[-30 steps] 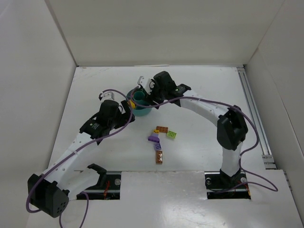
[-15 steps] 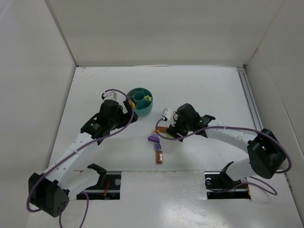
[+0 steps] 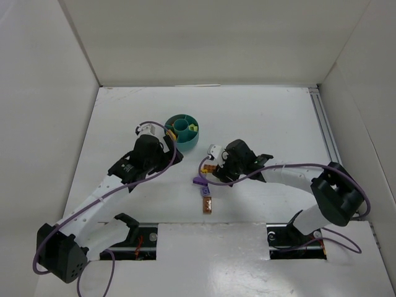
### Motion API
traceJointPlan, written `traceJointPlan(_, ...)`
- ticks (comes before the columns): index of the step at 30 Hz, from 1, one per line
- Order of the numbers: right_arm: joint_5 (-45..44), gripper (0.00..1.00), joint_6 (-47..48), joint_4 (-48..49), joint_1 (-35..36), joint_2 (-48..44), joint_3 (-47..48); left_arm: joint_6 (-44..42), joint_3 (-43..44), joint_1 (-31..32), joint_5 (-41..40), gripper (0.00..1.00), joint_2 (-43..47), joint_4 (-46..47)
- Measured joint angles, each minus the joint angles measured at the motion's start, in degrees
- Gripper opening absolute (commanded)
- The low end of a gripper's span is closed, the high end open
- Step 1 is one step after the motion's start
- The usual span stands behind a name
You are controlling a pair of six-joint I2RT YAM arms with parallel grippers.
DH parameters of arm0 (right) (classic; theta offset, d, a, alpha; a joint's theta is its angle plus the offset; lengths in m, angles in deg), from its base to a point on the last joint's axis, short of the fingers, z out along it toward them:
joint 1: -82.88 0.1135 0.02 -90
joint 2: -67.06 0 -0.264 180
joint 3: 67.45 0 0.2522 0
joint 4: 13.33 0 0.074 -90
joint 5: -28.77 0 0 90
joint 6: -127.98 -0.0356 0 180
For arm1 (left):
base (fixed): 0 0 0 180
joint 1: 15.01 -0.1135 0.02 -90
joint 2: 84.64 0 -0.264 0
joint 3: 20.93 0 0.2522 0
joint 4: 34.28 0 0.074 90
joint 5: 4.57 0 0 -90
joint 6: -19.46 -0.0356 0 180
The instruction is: Sort the legos into containers by color
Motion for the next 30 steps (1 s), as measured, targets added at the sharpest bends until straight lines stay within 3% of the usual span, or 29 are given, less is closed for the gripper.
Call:
traceJointPlan(3, 0.0, 0.62, -0.2, 1.4, 0.0, 1.8, 0.0, 0.4, -0.1, 0.0, -0.7, 1.0, 0.9, -0.8)
traceJointPlan(6, 0.1, 0.4, -0.6, 2.4, 0.0, 3.6, 0.0, 0.6, -0.1, 0.0, -1.7, 1.0, 1.8, -1.5)
traceJointPlan(11, 0.7, 0.23, -1.0, 3.0, 0.0, 4.2, 0.1, 0.7, -0.1, 0.0, -3.1, 1.0, 1.9, -3.0)
traceJointPlan(18, 0.8, 0.23, -0.2, -2.8, 0.0, 1.9, 4.9, 0.7, -0.1, 0.0, -4.2, 1.0, 0.7, -3.0)
traceJointPlan(24, 0.8, 0.24, 2.3, -6.1, -0.4, 3.6, 20.6, 0.5, 0.5, -0.4, -4.6, 1.0, -0.9, -2.5)
traceJointPlan(30, 0.3, 0.24, 3.3, -6.7, -1.7, 14.7, 38.4, -0.4, 2.5, -2.6, -5.5, 1.0, -1.0, -2.1)
